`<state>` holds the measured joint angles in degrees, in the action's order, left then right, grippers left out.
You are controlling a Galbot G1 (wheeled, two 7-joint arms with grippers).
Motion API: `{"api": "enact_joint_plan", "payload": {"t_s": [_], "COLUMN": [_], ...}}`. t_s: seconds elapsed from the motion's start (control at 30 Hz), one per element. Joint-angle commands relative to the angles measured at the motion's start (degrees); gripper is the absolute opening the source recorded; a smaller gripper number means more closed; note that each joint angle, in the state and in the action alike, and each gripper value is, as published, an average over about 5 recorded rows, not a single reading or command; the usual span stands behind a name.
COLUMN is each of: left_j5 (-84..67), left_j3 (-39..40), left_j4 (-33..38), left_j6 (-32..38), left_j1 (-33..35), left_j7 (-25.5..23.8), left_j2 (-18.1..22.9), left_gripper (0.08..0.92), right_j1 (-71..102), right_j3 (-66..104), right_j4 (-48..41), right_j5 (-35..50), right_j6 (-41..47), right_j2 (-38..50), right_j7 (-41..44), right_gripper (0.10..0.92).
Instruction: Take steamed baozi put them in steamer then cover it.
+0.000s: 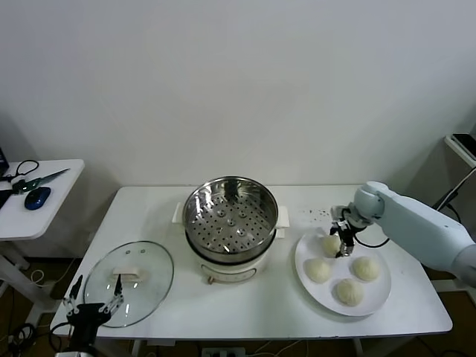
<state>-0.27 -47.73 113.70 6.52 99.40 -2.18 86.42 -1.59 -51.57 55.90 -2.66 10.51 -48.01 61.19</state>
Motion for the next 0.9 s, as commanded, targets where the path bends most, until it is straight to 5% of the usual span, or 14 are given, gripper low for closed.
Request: {"api": "enact_joint_plan", "payload": {"t_s": [0.03,0.5,0.9], "left_j5": [0.03,-0.15,0.14], "left_j3": [0.08,0.08,0.31], "left_j4": [0.06,0.12,0.61], "left_j6": [0.03,0.35,0.87], "left_j1": [0.11,0.62,2.06], "left_j7": [0.00,-0.03,-0.34], "left_j2": [0.02,-0.35,-0.46], "left_gripper": [0.823,0.823,0.823], "right_j1": [0.02,-16.49,-41.47], "right_j3": [0.04,-9.95,-26.74], "right_j4": [-0.32,5.90,6.35], "right_j5": [-0.42,8.07,12.93], "right_j6": [-0.01,-4.33,-19.80], "right_j2": [-0.41,2.07,-10.16], "right_j7": [-0.12,0.97,4.61], "right_gripper": [0.689,0.687,0.695]}}
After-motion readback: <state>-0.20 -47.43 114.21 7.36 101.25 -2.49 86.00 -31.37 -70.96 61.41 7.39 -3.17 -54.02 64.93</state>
